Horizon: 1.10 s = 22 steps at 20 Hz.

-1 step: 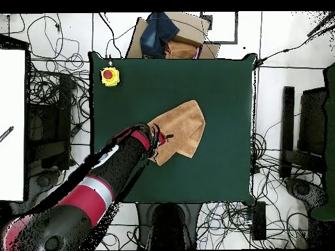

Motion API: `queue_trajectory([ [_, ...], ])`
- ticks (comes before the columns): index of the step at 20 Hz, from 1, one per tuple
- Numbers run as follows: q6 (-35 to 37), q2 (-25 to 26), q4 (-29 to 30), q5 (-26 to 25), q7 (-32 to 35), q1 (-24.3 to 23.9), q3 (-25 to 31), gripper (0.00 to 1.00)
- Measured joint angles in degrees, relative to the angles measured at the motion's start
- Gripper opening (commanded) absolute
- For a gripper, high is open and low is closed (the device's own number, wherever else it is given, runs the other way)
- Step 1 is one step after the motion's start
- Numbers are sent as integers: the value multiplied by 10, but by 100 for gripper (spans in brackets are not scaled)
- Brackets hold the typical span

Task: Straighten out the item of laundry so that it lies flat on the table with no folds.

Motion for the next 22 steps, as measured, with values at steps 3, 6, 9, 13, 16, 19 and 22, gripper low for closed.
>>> queue_trajectory([
  [3,0,38,-24,12,19,-1,-27,100],
  [6,0,67,-37,18,35,-1,-43,100],
  [9,0,74,-37,19,40,-1,-45,100],
  [13,0,71,-37,21,41,4,-46,100],
  [16,0,66,-36,22,41,12,-46,100],
  [19,0,48,-29,24,41,26,-46,100],
  [22,0,29,-21,28,41,37,-46,100],
])
